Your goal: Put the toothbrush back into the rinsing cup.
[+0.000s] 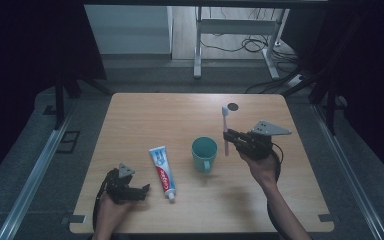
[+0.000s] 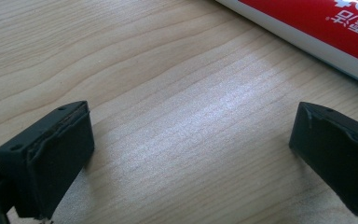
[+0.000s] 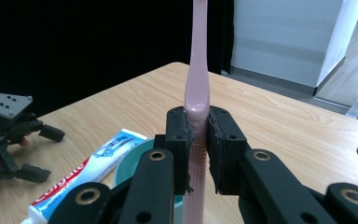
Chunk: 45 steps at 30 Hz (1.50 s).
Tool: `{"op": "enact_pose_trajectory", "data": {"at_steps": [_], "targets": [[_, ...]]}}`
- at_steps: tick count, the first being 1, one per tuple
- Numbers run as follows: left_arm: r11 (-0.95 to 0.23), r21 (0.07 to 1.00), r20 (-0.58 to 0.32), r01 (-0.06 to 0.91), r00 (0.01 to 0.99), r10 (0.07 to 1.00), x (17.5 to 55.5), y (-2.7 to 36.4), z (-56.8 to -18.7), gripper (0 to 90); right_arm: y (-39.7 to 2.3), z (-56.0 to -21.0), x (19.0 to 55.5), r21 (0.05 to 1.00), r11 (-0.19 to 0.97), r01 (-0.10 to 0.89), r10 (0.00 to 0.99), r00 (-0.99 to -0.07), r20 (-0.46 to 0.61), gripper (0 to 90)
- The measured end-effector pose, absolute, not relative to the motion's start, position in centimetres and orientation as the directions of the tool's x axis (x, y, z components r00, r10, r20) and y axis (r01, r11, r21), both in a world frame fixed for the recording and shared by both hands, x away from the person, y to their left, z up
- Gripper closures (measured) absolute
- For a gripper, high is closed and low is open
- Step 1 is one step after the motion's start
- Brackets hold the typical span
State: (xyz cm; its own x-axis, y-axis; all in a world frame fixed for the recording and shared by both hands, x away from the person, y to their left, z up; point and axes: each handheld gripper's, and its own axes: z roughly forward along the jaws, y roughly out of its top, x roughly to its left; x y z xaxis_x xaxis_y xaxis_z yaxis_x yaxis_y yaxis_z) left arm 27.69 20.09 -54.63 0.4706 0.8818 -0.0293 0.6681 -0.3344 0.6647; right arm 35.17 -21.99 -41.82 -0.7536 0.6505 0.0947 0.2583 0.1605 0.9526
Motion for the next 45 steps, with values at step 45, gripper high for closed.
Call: {"op": "enact_pose_trajectory", "data": {"at_steps": [45], "targets": [[-0.341, 0.662, -0.026, 0.667, 0.475, 0.880, 27.7, 20.1, -54.6, 0.0, -16.4, -41.9, 37.3, 0.924, 0.239, 0.297, 0.609, -0.787, 0.095, 78.9]]}}
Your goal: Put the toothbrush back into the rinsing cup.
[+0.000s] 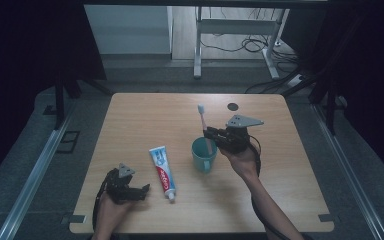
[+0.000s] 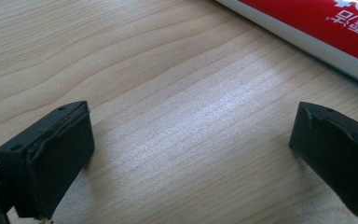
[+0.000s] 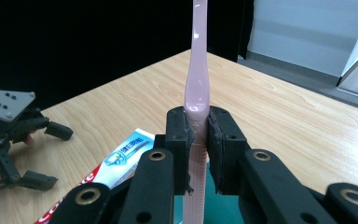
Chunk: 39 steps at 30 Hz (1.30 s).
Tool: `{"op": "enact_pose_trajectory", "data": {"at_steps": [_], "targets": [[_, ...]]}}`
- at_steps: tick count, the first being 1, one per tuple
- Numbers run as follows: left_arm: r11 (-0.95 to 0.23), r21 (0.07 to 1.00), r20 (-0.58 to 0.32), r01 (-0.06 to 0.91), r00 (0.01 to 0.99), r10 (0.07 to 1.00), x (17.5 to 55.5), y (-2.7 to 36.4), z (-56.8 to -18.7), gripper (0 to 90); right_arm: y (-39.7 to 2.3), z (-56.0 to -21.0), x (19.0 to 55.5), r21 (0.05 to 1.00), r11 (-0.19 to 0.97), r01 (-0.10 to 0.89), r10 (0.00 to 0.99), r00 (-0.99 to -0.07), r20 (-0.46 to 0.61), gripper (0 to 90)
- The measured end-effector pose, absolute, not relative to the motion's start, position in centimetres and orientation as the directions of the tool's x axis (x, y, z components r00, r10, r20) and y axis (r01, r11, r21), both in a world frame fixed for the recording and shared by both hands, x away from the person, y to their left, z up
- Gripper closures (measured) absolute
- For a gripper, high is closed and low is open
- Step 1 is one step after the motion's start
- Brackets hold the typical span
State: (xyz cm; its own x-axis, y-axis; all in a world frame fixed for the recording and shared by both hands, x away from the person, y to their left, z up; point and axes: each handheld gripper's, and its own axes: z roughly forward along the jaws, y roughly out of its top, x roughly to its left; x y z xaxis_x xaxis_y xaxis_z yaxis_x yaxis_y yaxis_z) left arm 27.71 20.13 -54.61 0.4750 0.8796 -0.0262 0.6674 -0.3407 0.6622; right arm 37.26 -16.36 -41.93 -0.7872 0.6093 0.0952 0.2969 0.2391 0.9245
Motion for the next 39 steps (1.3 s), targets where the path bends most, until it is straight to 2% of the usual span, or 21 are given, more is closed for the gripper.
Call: {"op": "enact_pose_trajectory", "data": {"at_steps": [39], "targets": [[-0.336, 0.662, -0.029, 0.670, 0.471, 0.882, 27.7, 20.1, -54.6, 0.0, -15.4, -46.7, 38.0, 0.871, 0.313, 0.378, 0.624, -0.773, 0.111, 78.8]]}}
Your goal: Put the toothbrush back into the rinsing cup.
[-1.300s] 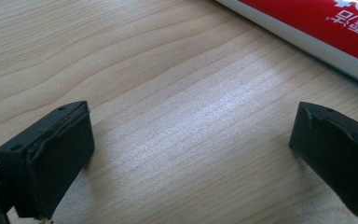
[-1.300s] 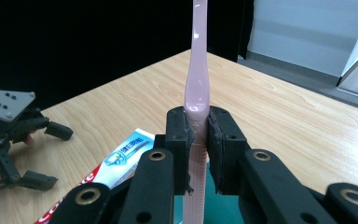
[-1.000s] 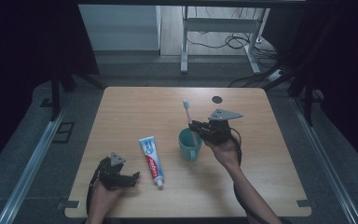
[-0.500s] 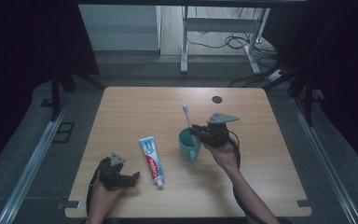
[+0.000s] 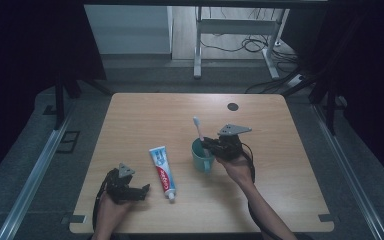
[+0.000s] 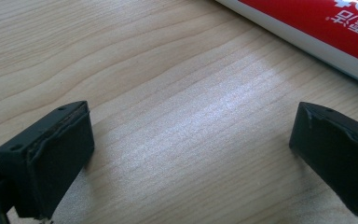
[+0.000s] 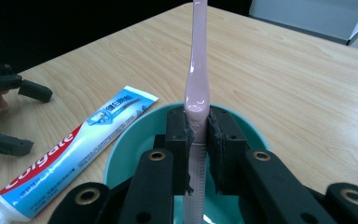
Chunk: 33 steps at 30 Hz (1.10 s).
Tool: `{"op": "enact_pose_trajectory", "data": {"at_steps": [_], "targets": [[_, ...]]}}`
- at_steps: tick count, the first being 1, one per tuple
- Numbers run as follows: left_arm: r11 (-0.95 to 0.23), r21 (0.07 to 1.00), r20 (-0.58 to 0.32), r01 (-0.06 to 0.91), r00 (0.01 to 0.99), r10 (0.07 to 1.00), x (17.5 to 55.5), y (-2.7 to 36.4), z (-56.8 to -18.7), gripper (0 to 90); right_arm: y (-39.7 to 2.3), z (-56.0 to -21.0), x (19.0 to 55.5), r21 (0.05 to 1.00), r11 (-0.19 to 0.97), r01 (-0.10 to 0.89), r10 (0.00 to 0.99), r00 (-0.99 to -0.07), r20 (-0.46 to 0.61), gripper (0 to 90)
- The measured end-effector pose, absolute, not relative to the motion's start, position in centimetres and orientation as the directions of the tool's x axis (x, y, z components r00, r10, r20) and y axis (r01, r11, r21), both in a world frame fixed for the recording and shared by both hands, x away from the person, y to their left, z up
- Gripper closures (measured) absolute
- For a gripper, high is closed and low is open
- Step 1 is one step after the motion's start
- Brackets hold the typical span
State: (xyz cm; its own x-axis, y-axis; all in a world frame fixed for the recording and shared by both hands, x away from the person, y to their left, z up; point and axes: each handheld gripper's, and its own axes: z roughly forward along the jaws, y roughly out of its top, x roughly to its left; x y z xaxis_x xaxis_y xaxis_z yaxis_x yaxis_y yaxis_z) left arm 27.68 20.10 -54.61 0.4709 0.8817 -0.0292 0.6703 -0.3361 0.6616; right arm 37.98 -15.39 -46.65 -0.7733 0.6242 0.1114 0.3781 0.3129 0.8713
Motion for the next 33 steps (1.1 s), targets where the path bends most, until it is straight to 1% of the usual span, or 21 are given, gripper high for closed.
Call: {"op": "enact_pose_trajectory", "data": {"at_steps": [23, 33], "targets": [[-0.335, 0.662, -0.030, 0.670, 0.471, 0.882, 27.7, 20.1, -54.6, 0.0, -14.7, -48.1, 38.3, 0.831, 0.356, 0.426, 0.628, -0.768, 0.125, 78.3], [-0.336, 0.661, -0.031, 0.671, 0.471, 0.881, 27.7, 20.1, -54.6, 0.0, -14.4, -48.2, 38.4, 0.819, 0.370, 0.439, 0.627, -0.768, 0.128, 77.5]]}}
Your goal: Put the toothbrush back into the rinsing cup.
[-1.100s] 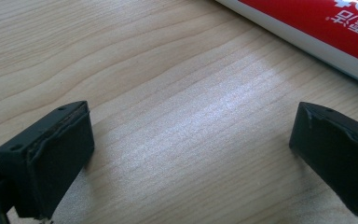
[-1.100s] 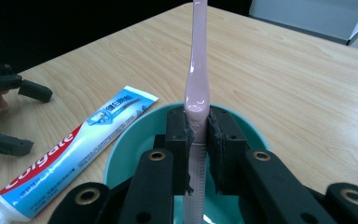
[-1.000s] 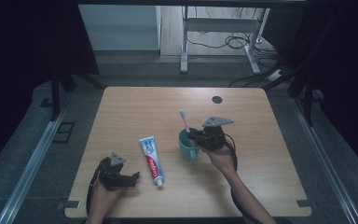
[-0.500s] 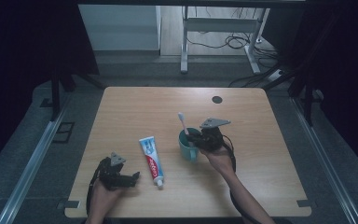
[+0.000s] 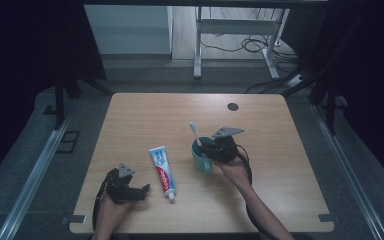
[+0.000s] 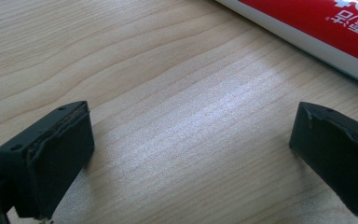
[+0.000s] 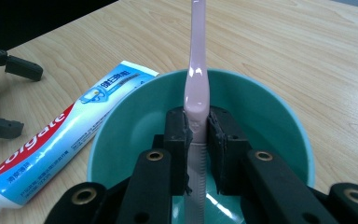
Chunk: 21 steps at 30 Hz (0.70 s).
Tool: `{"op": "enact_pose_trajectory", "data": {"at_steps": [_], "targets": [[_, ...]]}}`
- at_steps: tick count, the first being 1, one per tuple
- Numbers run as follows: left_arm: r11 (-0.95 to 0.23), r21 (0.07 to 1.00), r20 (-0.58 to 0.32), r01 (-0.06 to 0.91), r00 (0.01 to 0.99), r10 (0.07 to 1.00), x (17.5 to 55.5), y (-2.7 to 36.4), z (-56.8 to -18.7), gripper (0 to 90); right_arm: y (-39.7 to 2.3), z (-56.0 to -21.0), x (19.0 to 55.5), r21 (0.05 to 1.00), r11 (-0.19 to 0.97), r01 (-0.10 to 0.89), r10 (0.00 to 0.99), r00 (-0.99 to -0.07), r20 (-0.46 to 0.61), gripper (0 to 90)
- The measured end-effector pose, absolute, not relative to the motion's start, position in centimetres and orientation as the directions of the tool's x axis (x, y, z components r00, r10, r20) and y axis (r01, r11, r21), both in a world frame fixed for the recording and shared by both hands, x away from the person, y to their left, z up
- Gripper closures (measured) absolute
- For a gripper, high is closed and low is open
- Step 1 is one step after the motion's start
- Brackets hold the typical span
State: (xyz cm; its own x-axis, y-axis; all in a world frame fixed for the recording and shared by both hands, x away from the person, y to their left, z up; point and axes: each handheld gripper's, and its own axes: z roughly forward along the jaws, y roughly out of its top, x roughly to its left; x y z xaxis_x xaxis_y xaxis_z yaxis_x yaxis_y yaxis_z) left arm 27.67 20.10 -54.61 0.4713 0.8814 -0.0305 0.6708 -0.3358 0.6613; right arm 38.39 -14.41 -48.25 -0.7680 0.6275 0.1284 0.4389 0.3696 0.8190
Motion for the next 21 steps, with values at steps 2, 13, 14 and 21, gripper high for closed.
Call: {"op": "enact_pose_trajectory", "data": {"at_steps": [2, 13, 14, 21], "targets": [[-0.335, 0.662, -0.030, 0.670, 0.471, 0.882, 27.7, 20.1, -54.6, 0.0, -14.4, -48.3, 38.4, 0.818, 0.368, 0.442, 0.628, -0.767, 0.132, 77.4], [-0.335, 0.662, -0.030, 0.670, 0.471, 0.882, 27.7, 20.1, -54.6, 0.0, -14.2, -48.2, 38.4, 0.814, 0.378, 0.441, 0.629, -0.768, 0.124, 71.9], [-0.335, 0.662, -0.030, 0.670, 0.471, 0.882, 27.7, 20.1, -54.6, 0.0, -14.2, -48.1, 38.4, 0.815, 0.377, 0.439, 0.629, -0.768, 0.122, 71.6], [-0.336, 0.662, -0.030, 0.670, 0.471, 0.881, 27.7, 20.1, -54.6, 0.0, -14.6, -47.1, 38.0, 0.828, 0.370, 0.421, 0.625, -0.772, 0.113, 67.9]]}}
